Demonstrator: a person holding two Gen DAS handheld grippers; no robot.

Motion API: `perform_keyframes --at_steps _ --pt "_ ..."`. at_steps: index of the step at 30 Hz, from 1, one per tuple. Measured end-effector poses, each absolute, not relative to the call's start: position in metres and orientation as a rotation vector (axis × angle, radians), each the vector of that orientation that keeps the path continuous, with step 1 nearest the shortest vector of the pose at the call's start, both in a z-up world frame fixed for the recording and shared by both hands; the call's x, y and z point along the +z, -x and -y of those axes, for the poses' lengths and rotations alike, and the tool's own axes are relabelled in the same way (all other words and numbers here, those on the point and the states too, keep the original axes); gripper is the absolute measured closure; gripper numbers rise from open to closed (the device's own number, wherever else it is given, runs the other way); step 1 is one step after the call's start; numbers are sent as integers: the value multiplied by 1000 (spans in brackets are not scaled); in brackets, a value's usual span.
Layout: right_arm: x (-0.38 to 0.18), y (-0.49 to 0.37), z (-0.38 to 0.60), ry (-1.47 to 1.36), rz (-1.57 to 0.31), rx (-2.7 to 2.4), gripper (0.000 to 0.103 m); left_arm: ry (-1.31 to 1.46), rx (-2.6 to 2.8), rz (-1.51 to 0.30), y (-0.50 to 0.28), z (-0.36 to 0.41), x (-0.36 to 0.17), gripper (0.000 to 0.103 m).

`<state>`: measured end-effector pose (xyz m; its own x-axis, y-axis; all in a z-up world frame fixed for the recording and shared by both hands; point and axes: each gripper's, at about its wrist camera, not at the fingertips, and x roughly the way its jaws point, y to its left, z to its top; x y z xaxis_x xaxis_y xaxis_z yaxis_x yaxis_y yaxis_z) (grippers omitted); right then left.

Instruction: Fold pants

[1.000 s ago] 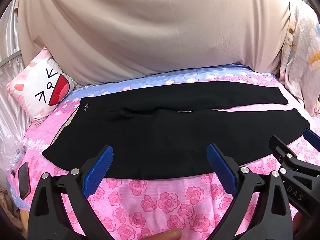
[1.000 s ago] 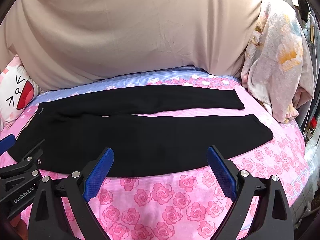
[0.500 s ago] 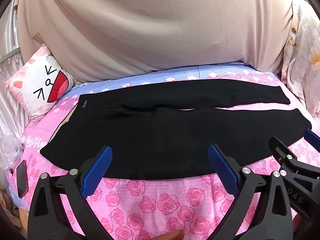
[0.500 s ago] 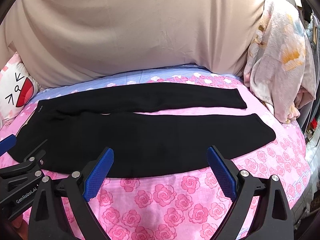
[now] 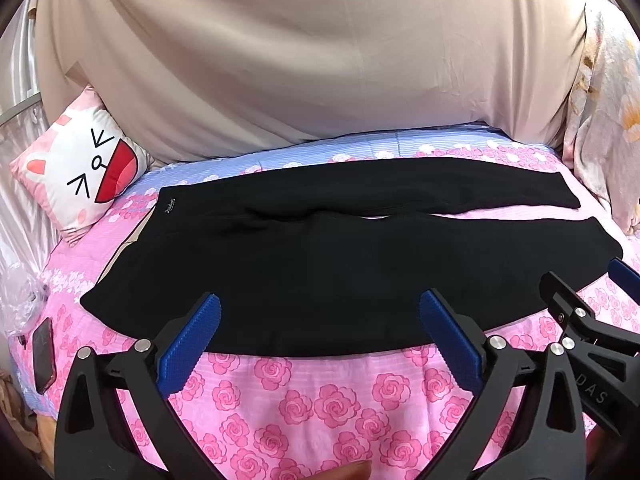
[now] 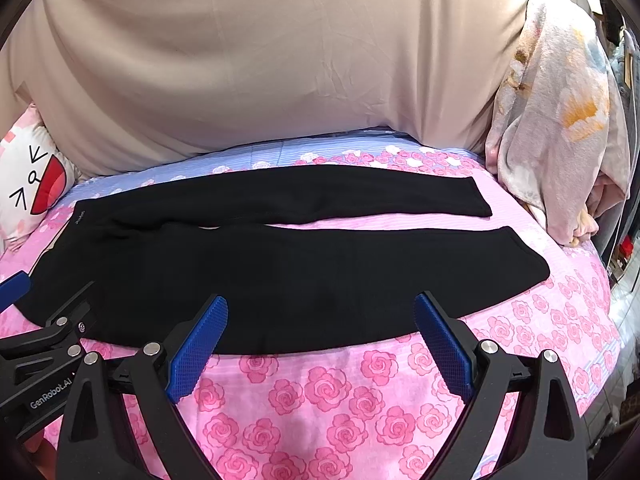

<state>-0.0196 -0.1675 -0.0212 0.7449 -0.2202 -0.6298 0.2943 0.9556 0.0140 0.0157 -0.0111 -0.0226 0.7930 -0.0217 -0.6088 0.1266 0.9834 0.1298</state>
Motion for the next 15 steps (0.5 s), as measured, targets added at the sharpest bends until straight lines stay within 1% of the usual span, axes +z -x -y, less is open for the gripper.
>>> perform_keyframes --at_steps 15 --pt "-18 24 169 -113 -666 -290 11 -174 -71 -678 -17 14 -23 5"
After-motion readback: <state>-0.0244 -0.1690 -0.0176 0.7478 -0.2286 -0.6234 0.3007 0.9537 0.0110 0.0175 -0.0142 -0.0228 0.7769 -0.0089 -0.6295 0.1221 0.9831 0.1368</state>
